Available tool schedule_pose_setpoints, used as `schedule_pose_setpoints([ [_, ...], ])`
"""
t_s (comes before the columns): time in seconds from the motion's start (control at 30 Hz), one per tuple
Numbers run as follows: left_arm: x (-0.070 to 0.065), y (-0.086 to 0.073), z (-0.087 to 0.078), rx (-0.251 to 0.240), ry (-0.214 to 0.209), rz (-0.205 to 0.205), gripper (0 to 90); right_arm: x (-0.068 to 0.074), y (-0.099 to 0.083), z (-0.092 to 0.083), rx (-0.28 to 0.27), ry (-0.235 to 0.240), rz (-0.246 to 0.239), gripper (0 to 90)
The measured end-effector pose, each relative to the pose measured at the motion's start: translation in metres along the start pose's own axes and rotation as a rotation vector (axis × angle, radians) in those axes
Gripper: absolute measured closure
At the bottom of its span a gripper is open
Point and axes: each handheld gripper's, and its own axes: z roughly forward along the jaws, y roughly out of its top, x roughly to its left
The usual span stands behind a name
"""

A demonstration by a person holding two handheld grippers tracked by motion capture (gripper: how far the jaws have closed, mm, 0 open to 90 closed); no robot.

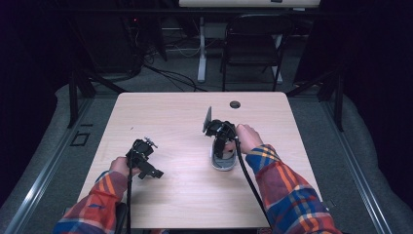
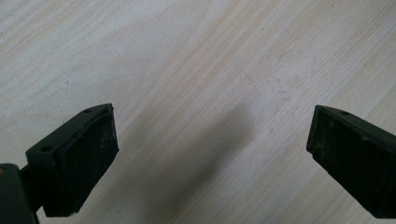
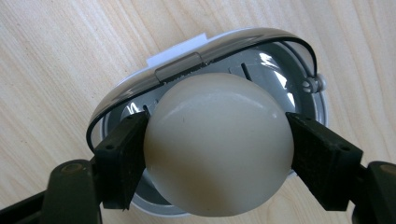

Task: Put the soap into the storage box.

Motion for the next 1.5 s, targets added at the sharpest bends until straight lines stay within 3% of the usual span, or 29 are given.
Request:
schedule_pose_setpoints([
  [0.7,0.0,0.0,0.0,-0.003,-0.003,-0.002,1.2,-0.003,-0.005,0.007,-0.011,0.005,0.007,24.1],
  [1.5,0.0,0.0,0.0,0.001,-0.002,-0.002,1.2,0.001,-0.02,-0.014,-0.089,-0.007,0.014,19.3],
])
